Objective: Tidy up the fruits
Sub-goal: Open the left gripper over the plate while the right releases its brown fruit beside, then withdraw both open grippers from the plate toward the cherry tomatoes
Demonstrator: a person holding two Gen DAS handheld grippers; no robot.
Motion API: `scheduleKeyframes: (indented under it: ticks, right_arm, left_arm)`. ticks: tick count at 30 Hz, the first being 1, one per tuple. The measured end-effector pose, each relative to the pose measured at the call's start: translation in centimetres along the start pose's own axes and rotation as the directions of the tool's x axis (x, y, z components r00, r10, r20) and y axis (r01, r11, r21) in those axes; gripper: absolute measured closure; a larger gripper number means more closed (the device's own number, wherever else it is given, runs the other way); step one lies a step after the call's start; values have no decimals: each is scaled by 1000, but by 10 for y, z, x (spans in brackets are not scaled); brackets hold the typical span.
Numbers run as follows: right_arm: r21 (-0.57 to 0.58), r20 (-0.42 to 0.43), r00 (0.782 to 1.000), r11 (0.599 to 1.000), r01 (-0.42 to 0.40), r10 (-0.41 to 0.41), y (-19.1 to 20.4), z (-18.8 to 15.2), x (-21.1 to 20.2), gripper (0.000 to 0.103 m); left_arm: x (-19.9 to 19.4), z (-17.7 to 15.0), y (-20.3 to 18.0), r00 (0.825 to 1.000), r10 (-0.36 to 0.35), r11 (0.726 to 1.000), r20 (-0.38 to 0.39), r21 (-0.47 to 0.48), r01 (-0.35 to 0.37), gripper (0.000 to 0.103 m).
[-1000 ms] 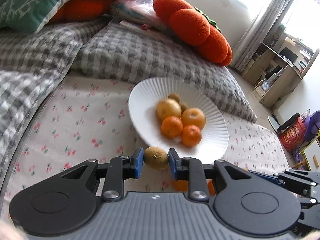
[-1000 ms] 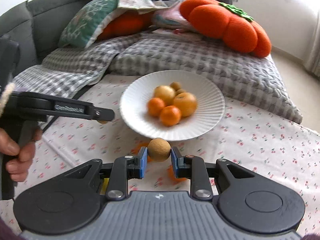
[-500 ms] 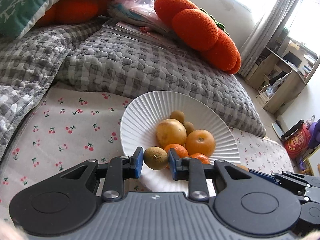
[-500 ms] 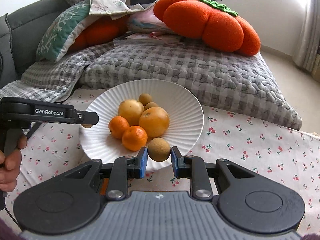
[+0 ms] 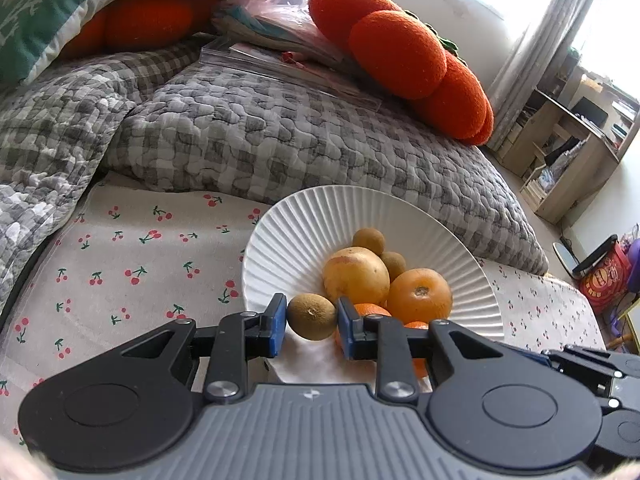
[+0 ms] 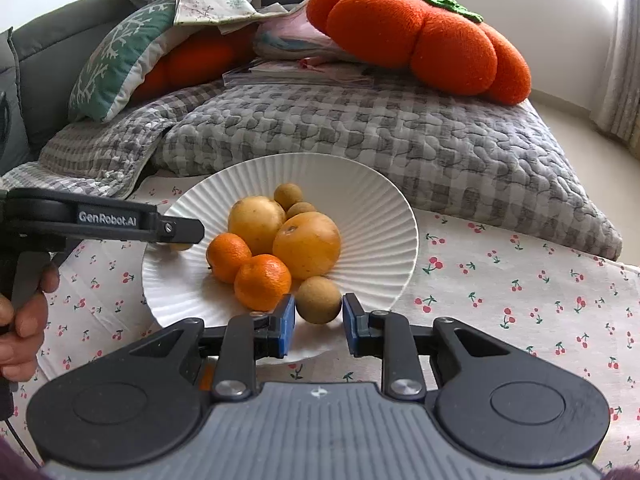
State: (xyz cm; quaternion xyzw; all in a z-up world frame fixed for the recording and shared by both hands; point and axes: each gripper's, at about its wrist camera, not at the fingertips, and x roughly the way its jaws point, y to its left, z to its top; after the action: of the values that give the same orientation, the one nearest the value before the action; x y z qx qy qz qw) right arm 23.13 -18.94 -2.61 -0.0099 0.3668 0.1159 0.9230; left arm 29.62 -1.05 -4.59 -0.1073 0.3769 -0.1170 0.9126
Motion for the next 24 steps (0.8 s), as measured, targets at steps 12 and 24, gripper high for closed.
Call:
scheduleKeyframes:
  ticks: [12, 24]
  right_arm:
    - [72, 13, 999, 997, -34, 34, -4, 8, -15, 77]
    - [83, 34, 995, 992, -93, 90, 11, 12, -34, 77]
  left_arm:
    - [-13, 4, 7, 1000, -27, 999, 15, -39, 27, 78]
    - [-34, -4, -9, 1000, -13, 1000, -23, 5, 13, 78]
